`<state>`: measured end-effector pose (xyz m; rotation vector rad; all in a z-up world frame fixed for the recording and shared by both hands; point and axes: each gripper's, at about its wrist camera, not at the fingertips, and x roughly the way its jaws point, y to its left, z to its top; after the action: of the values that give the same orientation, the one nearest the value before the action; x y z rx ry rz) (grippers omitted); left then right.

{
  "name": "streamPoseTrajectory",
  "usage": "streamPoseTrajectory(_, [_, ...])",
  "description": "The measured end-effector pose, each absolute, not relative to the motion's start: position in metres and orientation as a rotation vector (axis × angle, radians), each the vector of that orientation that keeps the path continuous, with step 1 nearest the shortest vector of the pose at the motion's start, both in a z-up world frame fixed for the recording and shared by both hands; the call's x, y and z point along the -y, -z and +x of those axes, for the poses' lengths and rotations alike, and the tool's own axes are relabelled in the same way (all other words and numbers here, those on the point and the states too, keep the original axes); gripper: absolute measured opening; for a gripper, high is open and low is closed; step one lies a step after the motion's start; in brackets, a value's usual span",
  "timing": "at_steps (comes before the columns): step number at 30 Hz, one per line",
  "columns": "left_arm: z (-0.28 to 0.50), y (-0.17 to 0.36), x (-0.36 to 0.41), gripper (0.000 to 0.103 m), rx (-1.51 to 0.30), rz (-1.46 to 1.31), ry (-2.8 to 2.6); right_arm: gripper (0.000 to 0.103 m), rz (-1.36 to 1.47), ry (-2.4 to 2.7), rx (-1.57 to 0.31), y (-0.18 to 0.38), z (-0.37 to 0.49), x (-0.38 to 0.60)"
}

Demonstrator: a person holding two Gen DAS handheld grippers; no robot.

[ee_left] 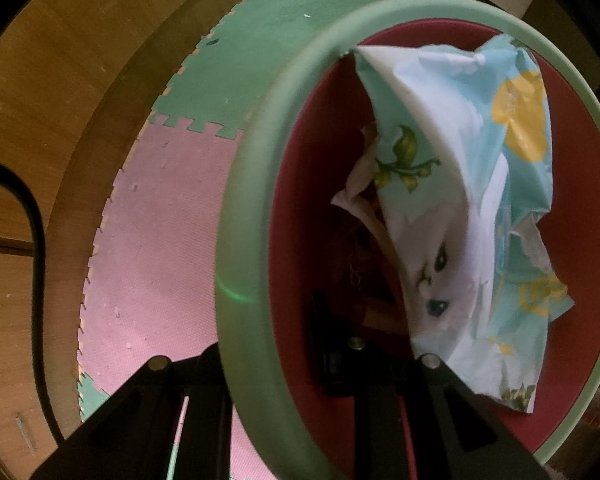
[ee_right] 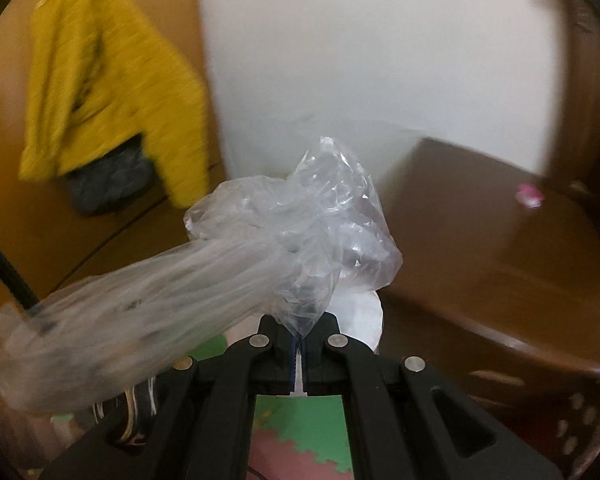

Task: Collect trash
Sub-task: 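Carry the clear plastic bag over the red bucket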

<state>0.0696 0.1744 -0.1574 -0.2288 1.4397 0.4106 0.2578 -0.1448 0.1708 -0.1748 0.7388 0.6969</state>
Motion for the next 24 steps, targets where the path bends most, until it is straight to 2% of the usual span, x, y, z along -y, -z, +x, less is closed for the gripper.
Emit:
streamPoseTrajectory(13, [0.07, 0.157, -0.173, 0.018, -1.422, -0.24, -0.426, 0.002, -0.381, -1.073, -0.874, -0.085, 0.166, 0.05])
streamPoseTrajectory(24, [0.069, 0.155, -0.173, 0.018, -1.418, -0.226, -0.416, 0.002, -0.554, -1.143, -0.947, 0.004, 0.127, -0.011])
